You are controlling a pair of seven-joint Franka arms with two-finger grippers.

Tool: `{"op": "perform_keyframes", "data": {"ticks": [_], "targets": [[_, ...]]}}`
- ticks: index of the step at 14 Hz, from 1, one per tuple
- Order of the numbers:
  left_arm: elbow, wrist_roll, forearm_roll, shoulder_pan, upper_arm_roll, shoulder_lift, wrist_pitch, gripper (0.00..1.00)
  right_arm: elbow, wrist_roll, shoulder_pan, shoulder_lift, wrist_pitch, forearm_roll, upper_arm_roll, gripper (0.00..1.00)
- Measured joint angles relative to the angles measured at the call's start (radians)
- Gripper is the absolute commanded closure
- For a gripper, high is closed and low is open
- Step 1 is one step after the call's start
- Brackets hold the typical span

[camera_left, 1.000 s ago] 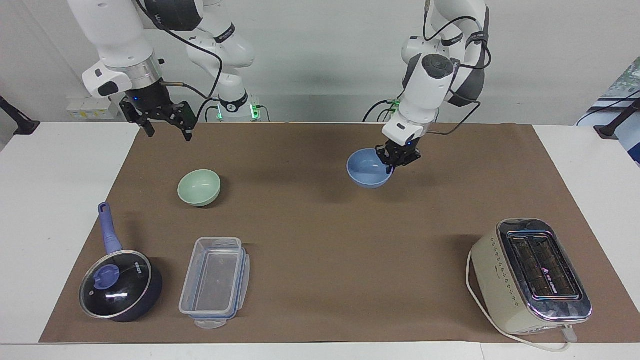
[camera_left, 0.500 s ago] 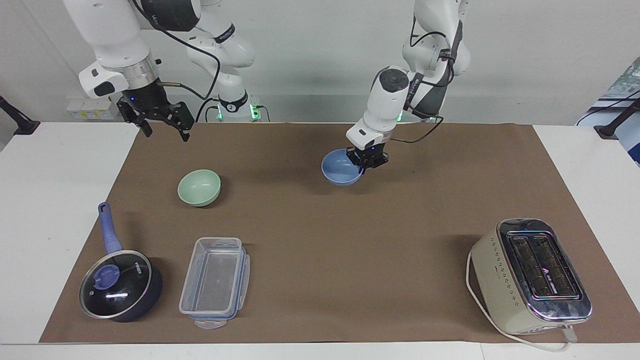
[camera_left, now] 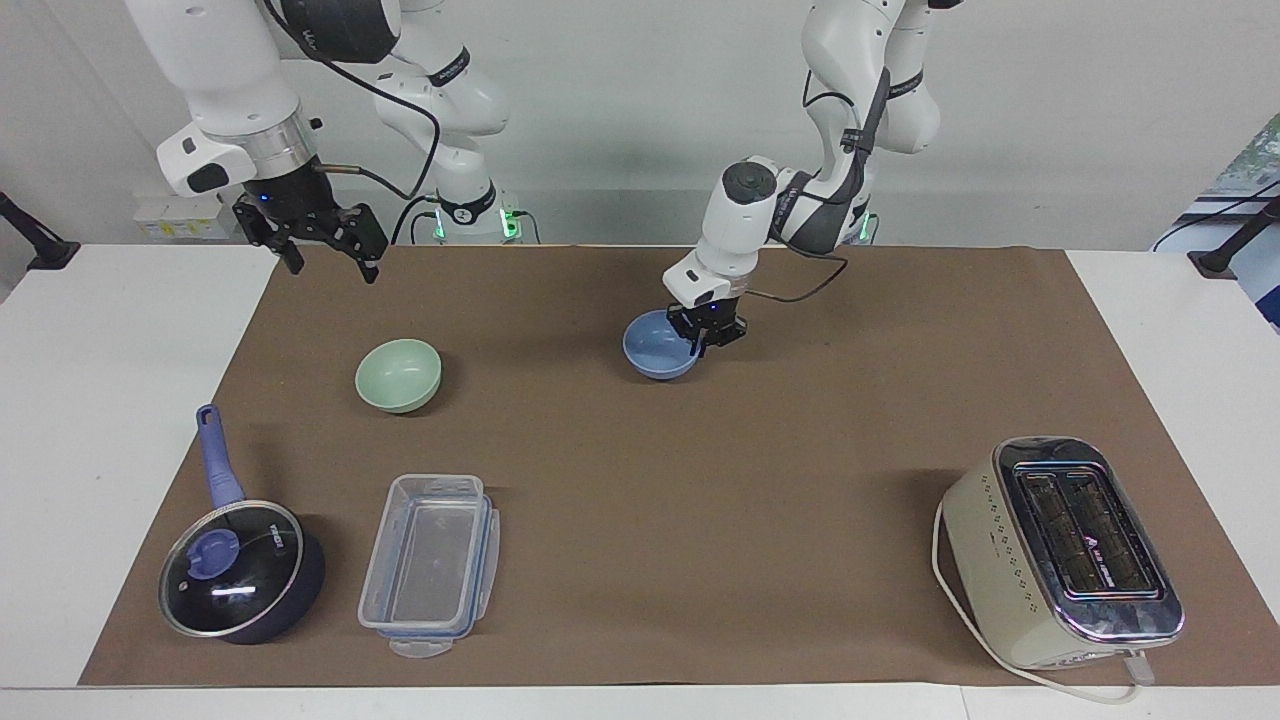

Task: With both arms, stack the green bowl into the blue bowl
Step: 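Slide the blue bowl toward the table center with the left gripper, then release the blue bowl and withdraw the left gripper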

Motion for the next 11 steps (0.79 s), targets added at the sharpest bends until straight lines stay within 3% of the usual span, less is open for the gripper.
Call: {"op": "perform_keyframes", "data": {"ticks": [4,11], "targets": [[0.007,-0.001,0.000,0.018,0.022,-0.001,0.001,0.00,0.000,0.000,0.000,0.000,0.000,0.000,0.000,0.00],[0.124,0.053,0.000,0.226,0.033,-0.010,-0.119,0.00,-0.013,-0.002,-0.008,0.000,0.000,0.000,0.000,0.00]]}}
